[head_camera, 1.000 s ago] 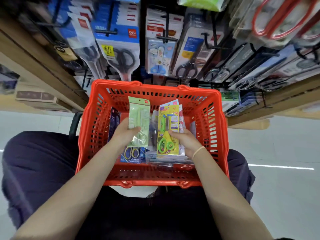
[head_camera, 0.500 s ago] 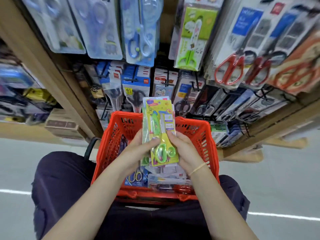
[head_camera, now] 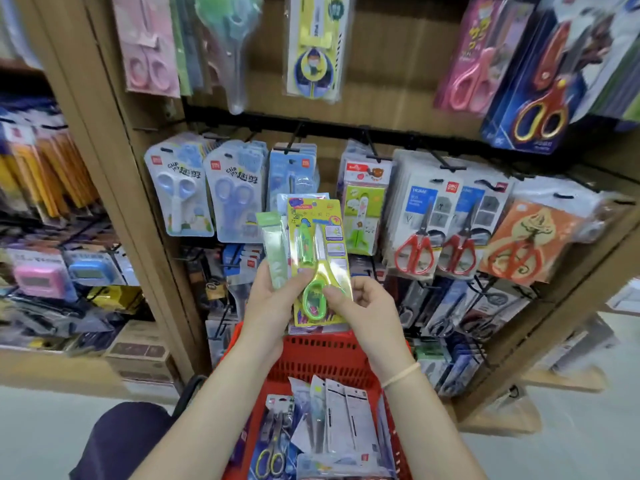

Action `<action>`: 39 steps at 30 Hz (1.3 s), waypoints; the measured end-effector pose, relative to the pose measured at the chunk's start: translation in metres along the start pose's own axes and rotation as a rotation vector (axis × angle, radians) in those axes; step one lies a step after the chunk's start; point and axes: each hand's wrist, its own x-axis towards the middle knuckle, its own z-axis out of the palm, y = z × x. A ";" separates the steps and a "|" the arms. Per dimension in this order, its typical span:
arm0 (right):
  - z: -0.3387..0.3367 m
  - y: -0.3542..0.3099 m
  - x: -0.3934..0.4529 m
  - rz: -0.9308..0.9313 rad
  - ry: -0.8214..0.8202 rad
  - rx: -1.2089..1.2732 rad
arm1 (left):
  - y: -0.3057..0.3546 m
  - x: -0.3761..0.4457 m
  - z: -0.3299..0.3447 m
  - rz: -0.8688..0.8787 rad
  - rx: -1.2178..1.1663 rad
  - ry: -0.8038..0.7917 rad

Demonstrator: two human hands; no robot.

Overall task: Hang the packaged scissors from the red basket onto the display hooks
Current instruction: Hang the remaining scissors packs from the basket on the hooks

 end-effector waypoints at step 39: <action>-0.040 -0.188 0.139 -0.434 0.183 0.150 | 0.165 0.080 0.070 0.187 -0.017 -0.167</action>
